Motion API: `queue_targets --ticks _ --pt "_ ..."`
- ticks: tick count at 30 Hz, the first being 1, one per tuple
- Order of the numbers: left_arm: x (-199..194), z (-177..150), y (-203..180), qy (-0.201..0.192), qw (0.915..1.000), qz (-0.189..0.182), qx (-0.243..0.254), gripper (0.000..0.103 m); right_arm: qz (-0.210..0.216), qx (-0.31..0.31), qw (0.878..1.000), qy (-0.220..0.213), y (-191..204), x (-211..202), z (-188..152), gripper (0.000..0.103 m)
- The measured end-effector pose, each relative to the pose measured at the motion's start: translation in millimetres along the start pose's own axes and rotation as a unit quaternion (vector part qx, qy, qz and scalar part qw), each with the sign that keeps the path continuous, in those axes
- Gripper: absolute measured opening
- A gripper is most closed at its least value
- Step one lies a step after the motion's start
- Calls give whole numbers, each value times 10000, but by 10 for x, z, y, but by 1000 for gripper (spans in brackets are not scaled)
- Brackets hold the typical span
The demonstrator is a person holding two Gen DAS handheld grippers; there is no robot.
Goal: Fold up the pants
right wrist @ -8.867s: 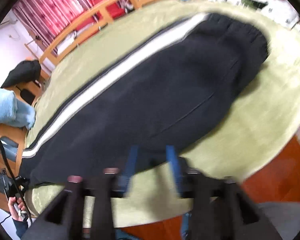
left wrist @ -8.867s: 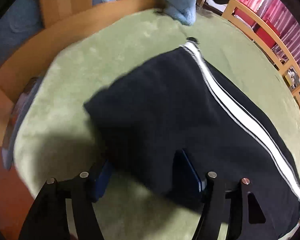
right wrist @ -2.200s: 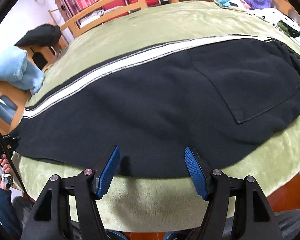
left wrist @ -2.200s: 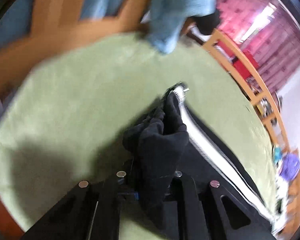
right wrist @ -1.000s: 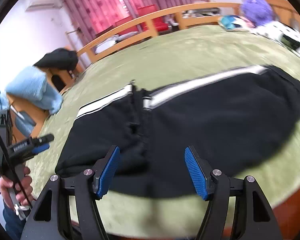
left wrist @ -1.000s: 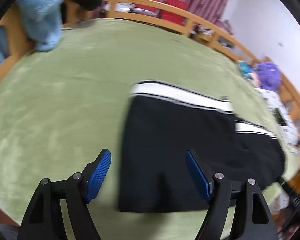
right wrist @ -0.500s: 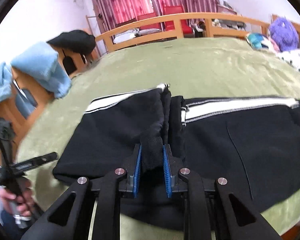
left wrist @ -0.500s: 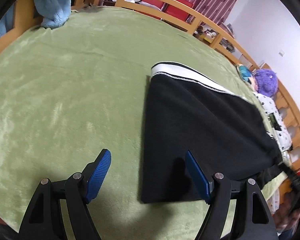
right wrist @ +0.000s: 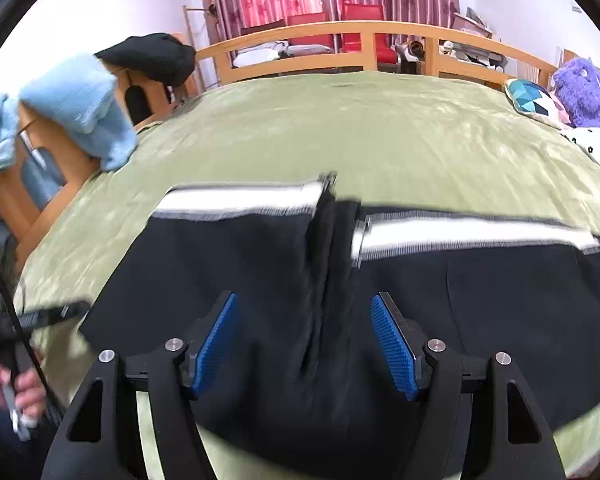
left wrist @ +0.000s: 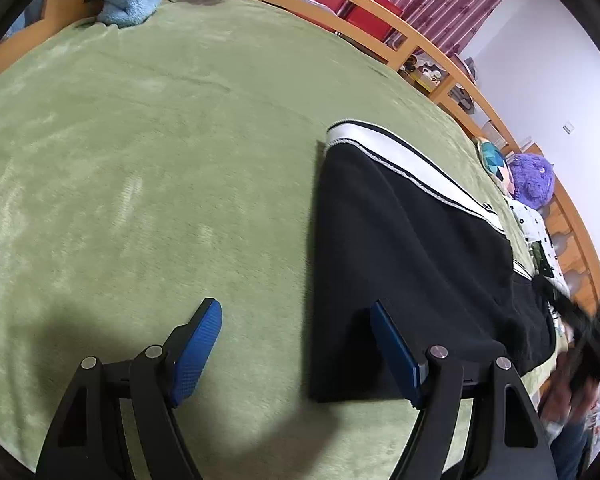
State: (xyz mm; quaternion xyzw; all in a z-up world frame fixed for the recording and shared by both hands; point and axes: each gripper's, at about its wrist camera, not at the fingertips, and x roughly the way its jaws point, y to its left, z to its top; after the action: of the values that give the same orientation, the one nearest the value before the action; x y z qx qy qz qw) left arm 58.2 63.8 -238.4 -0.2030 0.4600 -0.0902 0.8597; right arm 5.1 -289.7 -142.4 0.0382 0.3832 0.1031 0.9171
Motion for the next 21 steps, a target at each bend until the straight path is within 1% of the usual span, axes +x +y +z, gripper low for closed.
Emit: queue_targets --ticks 2,4,5,6,7,8,9,10,11,12,13,14,15,16,17,18,20,21 --pt "1 15 -16 -54 9999 111 78 75 118 66 9999 68 -24 211 181 64" --pt "17 42 -15 -56 9998 174 87 75 245 -5 9995 183 -6 454 340 60" --pt "29 58 -9 -40 9998 165 52 75 234 -45 9995 231 -4 577 390 54" --pt "40 75 -3 -18 9999 143 11 75 132 -27 9993 349 -20 727 431 44" --pt "43 88 7 -14 9999 122 -9 75 176 4 9986 508 -30 852 446 13" --pt "51 106 9 -21 9999 110 -37 75 182 7 9979 614 -46 945 464 7" --pt "55 119 12 -28 9999 112 -59 75 38 -50 9987 497 -68 953 491 7" --pt "59 137 14 -36 9999 97 -90 75 18 29 9997 233 -125 862 535 7" --pt "60 145 22 -42 9999 73 -104 75 217 331 9992 16 -220 745 573 7" --pt "62 152 21 -49 9999 50 -124 75 341 562 9978 -43 -294 684 598 7" --pt "68 152 28 -46 9999 40 -139 75 328 679 9972 -2 -336 647 598 7" --pt "85 154 25 -20 9999 10 -170 75 234 643 9976 48 -336 649 569 7" --pt "101 156 19 16 9998 -25 -178 75 54 515 9985 182 -305 715 501 7" --pt "111 162 26 42 9998 -38 -173 75 -109 372 9983 435 -265 820 431 7" --pt "115 161 9 63 9999 -23 -152 75 -184 259 9971 698 -235 922 341 7" --pt "103 157 -10 48 9999 -22 -132 75 -168 249 9963 811 -204 963 290 7" --pt "67 156 -22 9 9999 -77 -124 75 -101 320 9957 869 -247 875 237 9" --pt "45 151 -34 -24 9999 -90 -116 75 -39 397 9957 832 -266 771 227 13"
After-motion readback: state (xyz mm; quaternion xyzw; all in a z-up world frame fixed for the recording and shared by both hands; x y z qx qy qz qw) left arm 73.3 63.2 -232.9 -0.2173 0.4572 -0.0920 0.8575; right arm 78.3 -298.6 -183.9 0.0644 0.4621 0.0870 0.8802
